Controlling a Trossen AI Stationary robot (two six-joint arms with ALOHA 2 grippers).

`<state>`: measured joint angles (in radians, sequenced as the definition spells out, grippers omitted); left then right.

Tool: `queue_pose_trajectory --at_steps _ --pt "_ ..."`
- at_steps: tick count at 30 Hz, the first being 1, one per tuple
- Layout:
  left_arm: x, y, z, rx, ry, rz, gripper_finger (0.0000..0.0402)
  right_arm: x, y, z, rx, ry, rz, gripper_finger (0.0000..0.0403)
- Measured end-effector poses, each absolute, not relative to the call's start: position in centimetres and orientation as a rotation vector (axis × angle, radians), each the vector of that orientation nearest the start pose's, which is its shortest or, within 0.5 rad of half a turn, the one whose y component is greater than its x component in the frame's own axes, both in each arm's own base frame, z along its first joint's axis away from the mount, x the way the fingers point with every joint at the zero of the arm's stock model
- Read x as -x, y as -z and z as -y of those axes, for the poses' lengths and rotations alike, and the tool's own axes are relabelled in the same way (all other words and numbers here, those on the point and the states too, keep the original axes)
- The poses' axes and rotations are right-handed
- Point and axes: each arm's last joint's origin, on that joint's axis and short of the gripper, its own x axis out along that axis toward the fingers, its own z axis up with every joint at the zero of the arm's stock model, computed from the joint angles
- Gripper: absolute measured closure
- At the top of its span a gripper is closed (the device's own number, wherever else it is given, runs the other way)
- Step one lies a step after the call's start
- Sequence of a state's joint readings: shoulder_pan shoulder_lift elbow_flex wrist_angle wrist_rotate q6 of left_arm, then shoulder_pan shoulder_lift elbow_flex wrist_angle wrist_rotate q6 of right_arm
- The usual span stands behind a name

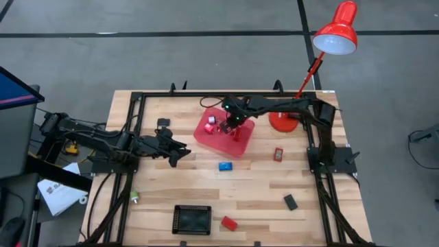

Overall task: Pick & Place Office items
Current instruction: Move the pink bin to the top center of the table

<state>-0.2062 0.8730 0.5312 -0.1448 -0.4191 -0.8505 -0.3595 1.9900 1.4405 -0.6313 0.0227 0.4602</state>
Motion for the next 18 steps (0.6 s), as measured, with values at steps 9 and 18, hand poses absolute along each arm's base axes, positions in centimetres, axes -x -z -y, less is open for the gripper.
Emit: queue_pose_trajectory --at_steps 9,18 --pt "-18.3 -23.7 2.6 0.684 -0.401 -0.331 0.017 -39.9 -17.0 16.0 -0.509 0.557 -1.12 0.0399" --pt "-18.4 -23.7 2.5 0.699 -0.413 -0.318 0.017 -39.8 -16.7 18.9 -0.425 0.552 -1.2 0.0402"
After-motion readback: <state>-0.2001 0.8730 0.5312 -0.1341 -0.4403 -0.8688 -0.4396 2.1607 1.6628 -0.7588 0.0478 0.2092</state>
